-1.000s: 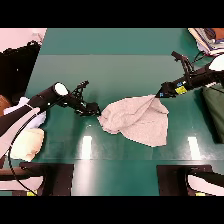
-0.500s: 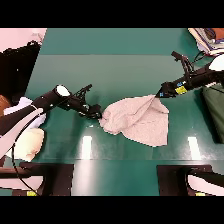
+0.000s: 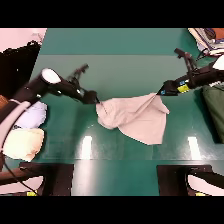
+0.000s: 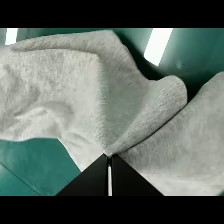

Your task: Fold the shirts.

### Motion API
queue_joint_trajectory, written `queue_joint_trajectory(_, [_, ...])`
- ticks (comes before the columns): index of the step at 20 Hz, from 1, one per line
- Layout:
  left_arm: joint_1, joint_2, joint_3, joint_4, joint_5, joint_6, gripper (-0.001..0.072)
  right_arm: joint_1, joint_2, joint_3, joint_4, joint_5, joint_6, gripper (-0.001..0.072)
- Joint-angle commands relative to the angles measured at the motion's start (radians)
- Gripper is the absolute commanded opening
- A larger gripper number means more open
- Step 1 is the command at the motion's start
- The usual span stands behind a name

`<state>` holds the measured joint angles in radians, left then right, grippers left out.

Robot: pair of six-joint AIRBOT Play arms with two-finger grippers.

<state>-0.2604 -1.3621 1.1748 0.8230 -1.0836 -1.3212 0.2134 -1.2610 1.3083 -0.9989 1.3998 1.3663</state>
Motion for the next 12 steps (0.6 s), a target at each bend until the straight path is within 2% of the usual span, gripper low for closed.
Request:
queue_joint_trajectory(1, [0.085,0.154,0.155,0.13,-0.01,-0.044,0.0025,-0.033,0.077,0.083,-0.001,-0.013,-0.007,0.0013])
queue_joint_trajectory(7, [0.141,0.451,0.452,0.203,-0.011,-0.044,0.0025,-0.079,0.22,0.396,-0.001,-0.011,-0.007,0.0013])
queue_joint_trajectory(12, [0.141,0.572,0.611,0.203,-0.049,-0.048,0.0025,-0.078,0.283,0.587,-0.031,0.058,-0.006,0.0013])
